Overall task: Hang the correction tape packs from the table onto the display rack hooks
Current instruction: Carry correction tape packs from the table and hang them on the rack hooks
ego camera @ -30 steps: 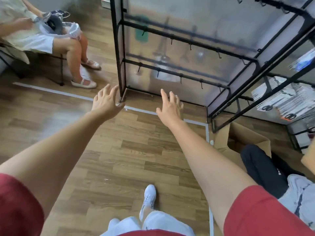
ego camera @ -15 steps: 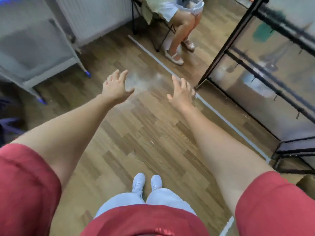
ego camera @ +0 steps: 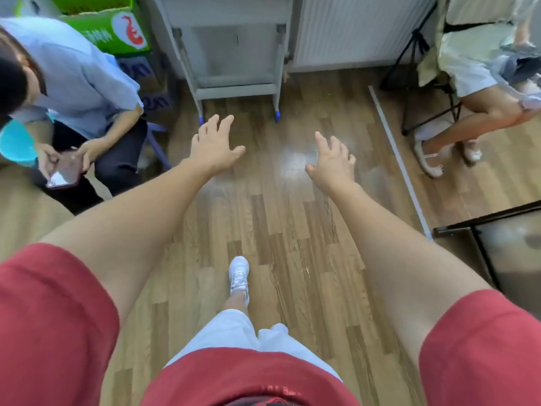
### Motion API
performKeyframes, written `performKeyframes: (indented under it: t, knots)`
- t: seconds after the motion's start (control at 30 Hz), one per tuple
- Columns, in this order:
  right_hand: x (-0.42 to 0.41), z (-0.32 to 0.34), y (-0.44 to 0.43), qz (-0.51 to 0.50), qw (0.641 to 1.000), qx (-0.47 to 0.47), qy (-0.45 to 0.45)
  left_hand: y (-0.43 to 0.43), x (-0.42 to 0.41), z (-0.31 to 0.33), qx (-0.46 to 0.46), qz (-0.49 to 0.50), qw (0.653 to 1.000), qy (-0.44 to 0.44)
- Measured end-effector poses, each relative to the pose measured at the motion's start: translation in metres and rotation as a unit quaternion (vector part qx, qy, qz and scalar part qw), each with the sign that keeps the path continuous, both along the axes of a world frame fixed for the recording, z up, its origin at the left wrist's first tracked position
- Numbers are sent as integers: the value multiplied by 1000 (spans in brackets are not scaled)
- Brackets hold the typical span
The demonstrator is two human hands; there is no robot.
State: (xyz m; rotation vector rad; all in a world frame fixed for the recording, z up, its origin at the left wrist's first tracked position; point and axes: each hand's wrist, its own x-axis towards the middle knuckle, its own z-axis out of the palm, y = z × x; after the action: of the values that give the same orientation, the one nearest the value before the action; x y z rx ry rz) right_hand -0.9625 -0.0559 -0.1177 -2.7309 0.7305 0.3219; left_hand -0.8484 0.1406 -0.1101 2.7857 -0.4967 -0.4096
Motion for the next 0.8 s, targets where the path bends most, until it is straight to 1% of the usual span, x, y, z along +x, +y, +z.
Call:
performKeyframes:
  t: [0.17, 0.33, 0.57, 0.8]
  knots:
    - [86, 0, 7, 37, 999, -14, 1, 20, 77, 5, -8, 40, 999, -7]
    - [181, 14, 6, 18, 1000, -5, -12, 23, 168, 22, -20, 47, 999, -14]
    - [306, 45, -14, 16, 999, -29, -42, -1, 288, 46, -39, 44, 997, -42]
    - [441, 61, -59, 44, 995, -49, -71, -45, 413, 58, -39, 56, 995, -70]
